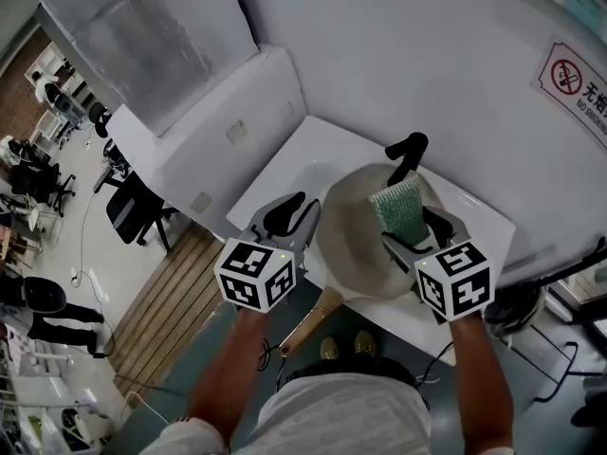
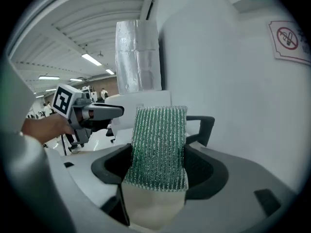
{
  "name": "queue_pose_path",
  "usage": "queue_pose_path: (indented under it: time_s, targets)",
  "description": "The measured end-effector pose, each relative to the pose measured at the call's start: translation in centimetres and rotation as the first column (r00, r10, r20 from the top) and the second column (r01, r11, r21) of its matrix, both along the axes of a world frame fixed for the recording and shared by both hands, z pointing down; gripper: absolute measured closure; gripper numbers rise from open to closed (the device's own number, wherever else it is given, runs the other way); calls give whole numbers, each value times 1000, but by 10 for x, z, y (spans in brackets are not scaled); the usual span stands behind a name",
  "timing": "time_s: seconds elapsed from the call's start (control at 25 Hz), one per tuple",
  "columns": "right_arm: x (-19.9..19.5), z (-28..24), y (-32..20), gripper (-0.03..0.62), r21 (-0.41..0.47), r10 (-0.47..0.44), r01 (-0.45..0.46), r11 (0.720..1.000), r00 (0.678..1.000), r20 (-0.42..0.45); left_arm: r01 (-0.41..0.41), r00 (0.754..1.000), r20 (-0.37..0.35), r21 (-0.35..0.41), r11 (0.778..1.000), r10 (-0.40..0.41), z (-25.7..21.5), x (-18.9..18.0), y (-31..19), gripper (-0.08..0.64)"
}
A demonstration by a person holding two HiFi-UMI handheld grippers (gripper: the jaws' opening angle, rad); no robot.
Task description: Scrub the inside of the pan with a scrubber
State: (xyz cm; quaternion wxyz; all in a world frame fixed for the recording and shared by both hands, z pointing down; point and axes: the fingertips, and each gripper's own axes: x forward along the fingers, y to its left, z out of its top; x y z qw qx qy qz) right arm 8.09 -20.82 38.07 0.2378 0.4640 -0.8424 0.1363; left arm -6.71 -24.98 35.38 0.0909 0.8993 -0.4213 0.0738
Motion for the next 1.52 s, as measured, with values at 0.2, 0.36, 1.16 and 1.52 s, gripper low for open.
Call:
queue_pose_path:
  time_s: [0.2, 0.36, 1.16, 1.52]
  targets:
    - [-6, -43, 1, 253, 106, -27, 19, 994, 996, 80, -21, 998, -57, 107, 994, 27, -49, 13, 11, 449]
    - [-11, -74, 4, 253, 192, -60, 31, 981, 988, 146, -33, 993, -107, 185, 982, 53, -81, 21, 22, 454]
    - [-29, -150, 32, 253, 479, -227, 72, 875, 934, 274, -39, 967, -219, 373, 927, 129, -141, 43, 64, 532]
    - [-32, -161, 49, 253, 538, -273, 73, 839, 914, 301, -45, 965, -219, 404, 914, 144, -146, 48, 76, 544]
